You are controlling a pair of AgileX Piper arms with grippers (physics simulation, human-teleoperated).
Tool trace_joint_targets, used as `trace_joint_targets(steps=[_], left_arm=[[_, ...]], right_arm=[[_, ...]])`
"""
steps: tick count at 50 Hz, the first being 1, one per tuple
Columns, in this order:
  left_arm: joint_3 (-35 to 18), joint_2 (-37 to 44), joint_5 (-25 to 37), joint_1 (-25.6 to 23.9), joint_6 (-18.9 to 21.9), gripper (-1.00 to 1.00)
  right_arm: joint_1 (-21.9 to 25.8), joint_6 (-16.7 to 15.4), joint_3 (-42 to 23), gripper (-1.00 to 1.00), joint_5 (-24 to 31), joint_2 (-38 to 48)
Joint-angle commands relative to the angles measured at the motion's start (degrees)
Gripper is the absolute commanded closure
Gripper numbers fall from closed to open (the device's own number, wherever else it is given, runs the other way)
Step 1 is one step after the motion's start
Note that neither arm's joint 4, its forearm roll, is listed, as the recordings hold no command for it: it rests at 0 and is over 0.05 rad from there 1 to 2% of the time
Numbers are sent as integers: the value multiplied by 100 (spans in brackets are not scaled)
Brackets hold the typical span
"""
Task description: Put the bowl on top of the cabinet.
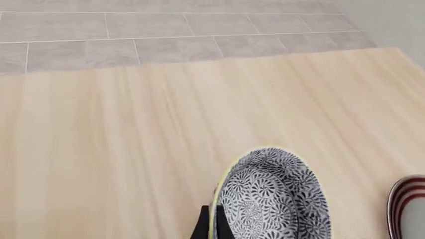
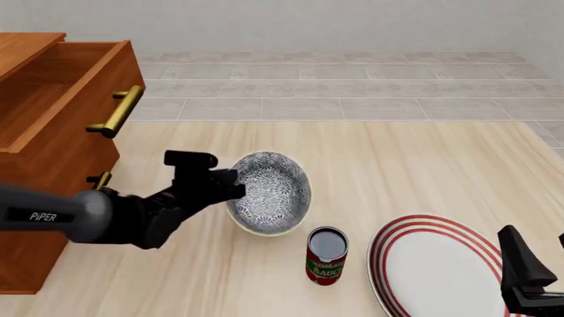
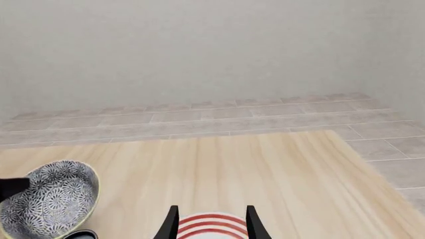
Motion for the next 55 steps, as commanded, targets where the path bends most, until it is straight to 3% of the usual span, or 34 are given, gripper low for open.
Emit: trace_joint_targets(steps=[1, 38, 55], left_arm=[[20, -404, 208, -54, 68, 100], [-150, -1627, 979, -32, 210, 100], [-201, -1949, 1148, -59, 12, 100]], right_arm=[[-6, 4, 7, -100, 2, -9], [4, -9, 41, -100, -17, -25], [24, -27, 36, -100, -7, -34]])
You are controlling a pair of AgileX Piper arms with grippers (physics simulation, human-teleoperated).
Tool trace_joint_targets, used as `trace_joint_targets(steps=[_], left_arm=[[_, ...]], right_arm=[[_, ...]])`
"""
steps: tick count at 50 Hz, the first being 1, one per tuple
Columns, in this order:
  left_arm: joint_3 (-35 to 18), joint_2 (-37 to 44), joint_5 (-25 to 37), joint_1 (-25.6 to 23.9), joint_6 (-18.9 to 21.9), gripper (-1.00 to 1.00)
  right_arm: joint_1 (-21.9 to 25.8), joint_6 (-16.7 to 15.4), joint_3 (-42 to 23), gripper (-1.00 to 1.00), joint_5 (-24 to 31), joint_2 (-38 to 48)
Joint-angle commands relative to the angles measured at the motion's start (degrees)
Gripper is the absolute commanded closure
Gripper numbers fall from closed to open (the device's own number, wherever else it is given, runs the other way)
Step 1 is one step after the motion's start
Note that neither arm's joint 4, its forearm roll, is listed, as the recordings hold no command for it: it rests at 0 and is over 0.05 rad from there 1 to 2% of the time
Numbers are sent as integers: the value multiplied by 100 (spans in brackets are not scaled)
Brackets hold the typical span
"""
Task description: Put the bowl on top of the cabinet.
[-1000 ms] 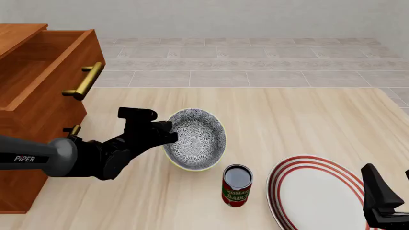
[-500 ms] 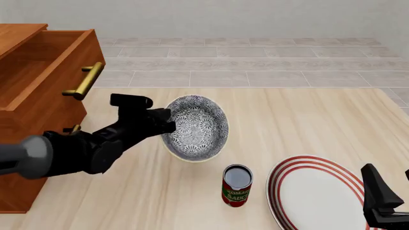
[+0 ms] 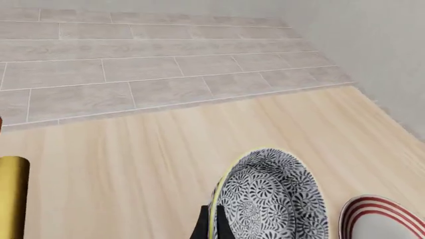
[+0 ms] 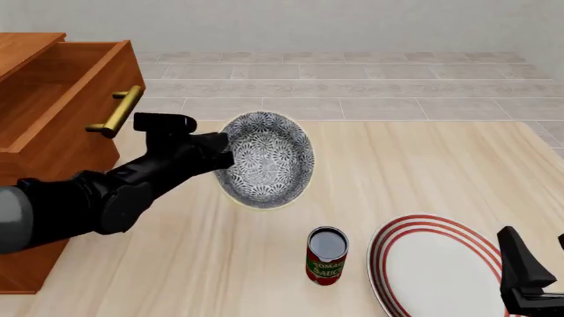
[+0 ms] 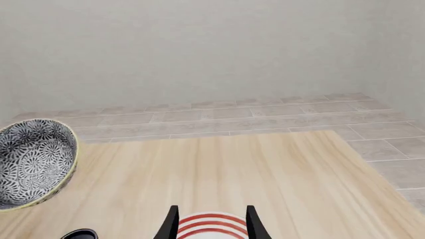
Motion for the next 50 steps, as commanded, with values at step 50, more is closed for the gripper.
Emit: trace_joint_targets(steps=[50], left_arm=[[-897, -676, 1561, -46, -155, 100]], right_arm=[[108, -69, -12, -100, 20, -18]])
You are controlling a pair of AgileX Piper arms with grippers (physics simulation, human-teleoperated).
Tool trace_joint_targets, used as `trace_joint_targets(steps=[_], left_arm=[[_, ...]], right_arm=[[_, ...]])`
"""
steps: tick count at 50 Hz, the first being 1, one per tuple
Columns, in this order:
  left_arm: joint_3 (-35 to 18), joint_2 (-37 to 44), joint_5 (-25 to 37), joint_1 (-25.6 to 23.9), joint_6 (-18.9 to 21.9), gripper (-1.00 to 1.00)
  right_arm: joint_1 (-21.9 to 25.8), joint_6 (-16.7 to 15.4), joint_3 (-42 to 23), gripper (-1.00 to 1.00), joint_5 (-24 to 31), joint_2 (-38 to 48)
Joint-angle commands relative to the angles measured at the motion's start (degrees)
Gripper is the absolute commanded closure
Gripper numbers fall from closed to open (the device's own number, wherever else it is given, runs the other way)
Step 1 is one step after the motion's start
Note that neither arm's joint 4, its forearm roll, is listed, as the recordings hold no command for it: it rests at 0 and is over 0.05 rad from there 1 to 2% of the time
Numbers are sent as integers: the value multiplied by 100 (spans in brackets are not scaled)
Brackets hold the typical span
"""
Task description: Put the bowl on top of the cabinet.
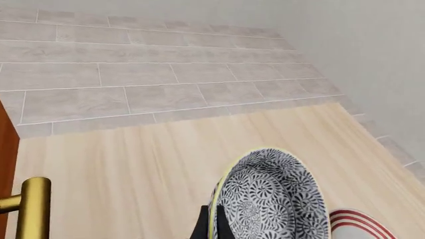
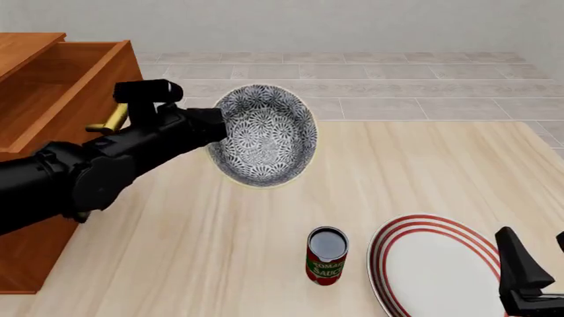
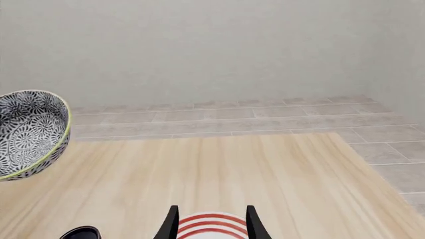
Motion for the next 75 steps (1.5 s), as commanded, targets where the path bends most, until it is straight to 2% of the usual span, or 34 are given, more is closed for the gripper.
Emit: trace_joint_targets(steps=[1, 45, 47, 75], left_arm=[[-295, -51, 437, -55, 151, 100], [-1002, -577, 1446, 96, -2, 100], [-996, -625, 1441, 76, -131, 100], [-1516, -1041, 1935, 626, 29, 100]], right_arm=[[17, 12, -6, -100, 7, 0], [23, 26, -14, -100, 18, 2], [22, 26, -16, -100, 20, 2], [60, 1, 6, -100, 4, -2]])
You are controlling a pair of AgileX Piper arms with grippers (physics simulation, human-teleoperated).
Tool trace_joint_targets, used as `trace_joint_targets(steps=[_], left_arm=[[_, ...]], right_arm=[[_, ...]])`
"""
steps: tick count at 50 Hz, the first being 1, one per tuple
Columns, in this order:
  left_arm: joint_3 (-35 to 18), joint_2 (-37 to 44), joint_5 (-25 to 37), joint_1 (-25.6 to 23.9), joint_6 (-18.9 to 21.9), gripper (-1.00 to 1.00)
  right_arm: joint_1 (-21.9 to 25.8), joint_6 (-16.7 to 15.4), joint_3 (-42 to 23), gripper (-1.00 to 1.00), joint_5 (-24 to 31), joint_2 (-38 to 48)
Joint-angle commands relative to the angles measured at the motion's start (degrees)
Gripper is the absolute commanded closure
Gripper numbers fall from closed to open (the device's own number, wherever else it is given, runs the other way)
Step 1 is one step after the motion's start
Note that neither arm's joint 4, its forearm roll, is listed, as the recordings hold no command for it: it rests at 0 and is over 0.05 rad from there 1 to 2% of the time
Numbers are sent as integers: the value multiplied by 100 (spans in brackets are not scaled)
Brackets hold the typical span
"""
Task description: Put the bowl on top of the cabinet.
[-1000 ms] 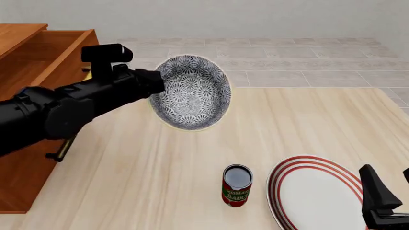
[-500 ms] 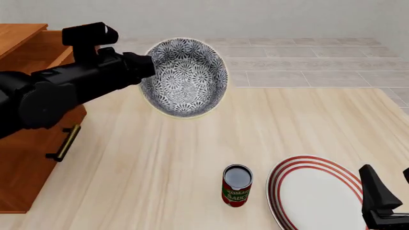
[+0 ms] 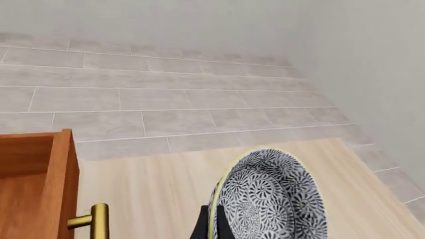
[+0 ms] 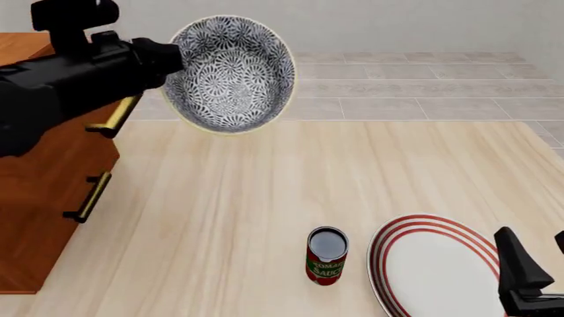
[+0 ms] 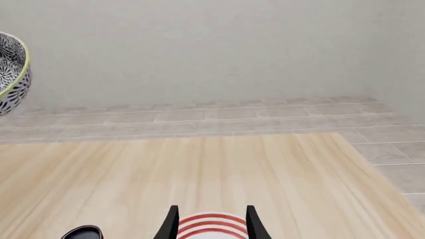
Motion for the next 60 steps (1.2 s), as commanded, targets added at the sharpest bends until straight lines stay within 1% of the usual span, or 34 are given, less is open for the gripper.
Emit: trace_joint_targets(steps=[1, 21, 29, 33, 38, 46, 49, 55, 58, 59, 60], left_arm=[[-219, -150, 148, 236, 66, 100], [-180, -409, 206, 633, 19, 100], [-168, -590, 239, 1017, -30, 100], [-194, -656, 265, 1121, -6, 100], [-149, -761, 224, 1324, -75, 100], [-93, -900, 165, 1554, -146, 100], [-94, -913, 169, 1561, -151, 100], [-6, -1031, 96, 1806, -243, 100], [6, -1039, 98, 1808, -232, 100], [31, -1058, 82, 1877, -270, 100], [27, -1065, 96, 1883, -225, 100]], right_arm=[[16, -17, 17, -100, -12, -2], [53, -59, 44, -100, -35, 0], [71, -73, 43, -100, -35, 0], [75, -77, 43, -100, -34, -1], [68, -77, 40, -100, -31, 1], [68, -71, 39, -100, -27, 3], [67, -71, 40, -100, -31, 2], [62, -61, 43, -100, -33, 1], [63, -62, 46, -100, -38, -1], [62, -64, 49, -100, -40, -2], [61, -64, 50, -100, -40, -2]])
